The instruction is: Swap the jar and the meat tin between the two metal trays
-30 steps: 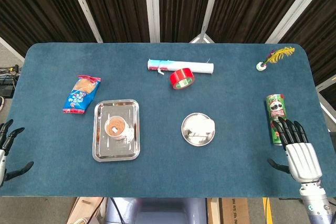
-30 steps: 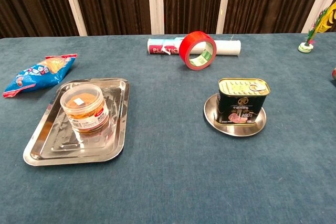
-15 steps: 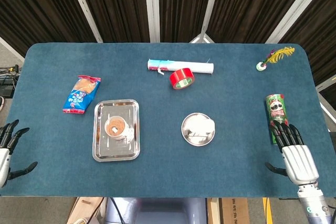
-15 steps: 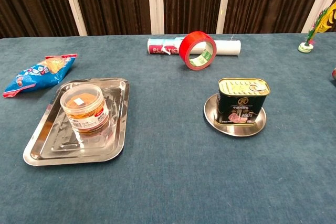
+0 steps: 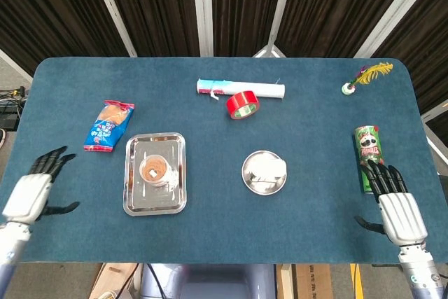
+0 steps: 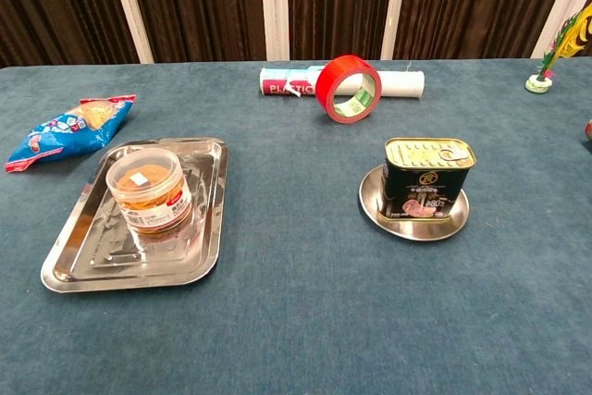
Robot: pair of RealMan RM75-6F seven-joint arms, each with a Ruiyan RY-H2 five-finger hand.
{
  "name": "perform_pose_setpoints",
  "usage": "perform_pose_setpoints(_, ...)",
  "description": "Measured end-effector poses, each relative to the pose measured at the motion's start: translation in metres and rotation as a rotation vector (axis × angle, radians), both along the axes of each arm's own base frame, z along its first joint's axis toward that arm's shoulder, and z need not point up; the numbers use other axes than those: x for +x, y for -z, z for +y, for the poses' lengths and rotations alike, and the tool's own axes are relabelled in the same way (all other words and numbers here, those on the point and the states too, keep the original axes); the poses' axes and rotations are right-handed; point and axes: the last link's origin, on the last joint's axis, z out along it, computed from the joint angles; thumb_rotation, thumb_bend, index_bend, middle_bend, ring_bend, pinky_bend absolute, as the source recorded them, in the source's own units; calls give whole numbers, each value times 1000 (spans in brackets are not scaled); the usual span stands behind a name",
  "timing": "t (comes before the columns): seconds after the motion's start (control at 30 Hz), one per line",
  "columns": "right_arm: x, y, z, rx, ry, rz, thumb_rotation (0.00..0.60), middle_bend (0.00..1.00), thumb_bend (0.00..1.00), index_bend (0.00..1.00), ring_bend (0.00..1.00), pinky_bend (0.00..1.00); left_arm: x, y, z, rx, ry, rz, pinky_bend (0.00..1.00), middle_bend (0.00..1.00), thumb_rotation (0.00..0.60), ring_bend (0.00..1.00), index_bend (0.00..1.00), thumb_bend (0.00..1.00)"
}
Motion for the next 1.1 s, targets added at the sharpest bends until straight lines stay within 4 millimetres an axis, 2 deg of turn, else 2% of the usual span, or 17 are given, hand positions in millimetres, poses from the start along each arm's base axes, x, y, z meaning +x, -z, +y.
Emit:
perform_pose_setpoints(0.13,0,3,0,8,7,10,600,1,11,0,0,0,22,21,32,-114,15,-28,10,0,600,0,129,30)
perform_pose_setpoints(0.23,0,2,-1,0,8,9,600,1,11,0,0,0,37,39,46,-174,18,-41,10,0,600,0,128,29)
perform_pose_setpoints(0.43,-1,-1,0,-14,15,-1,600,1,11,0,0,0,57,73,58,-203,36,-79,10,0,600,0,126,29)
perform_pose_setpoints(0.63,-2,-4,-1,-24,12,-10,600,1,11,0,0,0,64,110,71,-203,52,-90,10,0,600,0,130,28)
perform_pose_setpoints(0.87,-3,-5,-1,-25,18,-14,600,1,11,0,0,0,69,131,79,-198,69,-92,13,0,600,0,146,40)
perform_pose_setpoints(1.1,-4,-6,-1,-34,24,-17,600,1,11,0,0,0,69,147,82,-206,100,-73,86,101,600,35,223,213)
